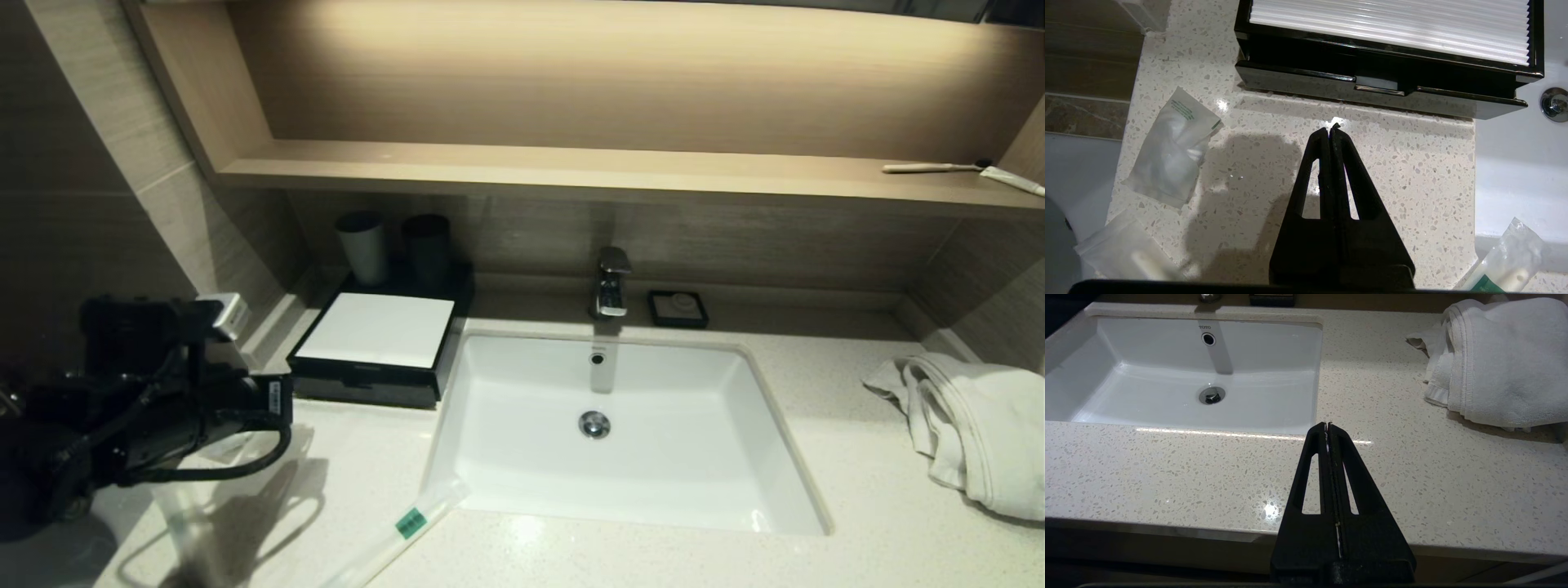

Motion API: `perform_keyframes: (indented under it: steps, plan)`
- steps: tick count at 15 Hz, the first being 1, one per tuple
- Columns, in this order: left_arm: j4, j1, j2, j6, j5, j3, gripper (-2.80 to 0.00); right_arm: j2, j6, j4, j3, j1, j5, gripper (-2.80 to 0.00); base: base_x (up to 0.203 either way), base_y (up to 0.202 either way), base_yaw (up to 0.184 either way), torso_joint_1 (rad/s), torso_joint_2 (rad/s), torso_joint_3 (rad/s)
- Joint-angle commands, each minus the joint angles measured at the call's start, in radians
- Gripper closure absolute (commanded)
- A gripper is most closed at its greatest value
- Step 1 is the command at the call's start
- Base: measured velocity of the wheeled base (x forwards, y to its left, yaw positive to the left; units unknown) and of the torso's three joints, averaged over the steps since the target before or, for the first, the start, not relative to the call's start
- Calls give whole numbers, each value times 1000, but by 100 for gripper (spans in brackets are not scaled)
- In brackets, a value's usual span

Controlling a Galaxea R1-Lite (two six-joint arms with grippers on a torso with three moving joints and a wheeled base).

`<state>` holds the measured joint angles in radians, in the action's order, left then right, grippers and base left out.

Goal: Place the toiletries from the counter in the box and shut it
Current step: Open the drawer

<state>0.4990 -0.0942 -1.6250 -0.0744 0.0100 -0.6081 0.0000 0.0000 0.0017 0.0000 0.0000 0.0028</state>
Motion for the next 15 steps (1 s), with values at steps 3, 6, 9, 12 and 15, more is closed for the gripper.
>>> perform_keyframes:
  steps: [3,6,9,12,15]
  plan:
    - [33,-15,-34,-25,2,-1,0,0,0,0,0,0,-1,0,0,0,0,0,0,0]
    - [36,-27,-33,-38,2,1,0,0,0,0,0,0,0,0,0,0,0,0,0,0]
    - [39,-30,-50,-38,2,-1,0,0,0,0,0,0,0,0,0,0,0,0,0,0]
    - [56,-37,-76,-38,3,0,0,0,0,0,0,0,0,0,0,0,0,0,0,0]
    - [73,-57,-96,-54,4,-1,0,0,0,0,0,0,0,0,0,0,0,0,0,0]
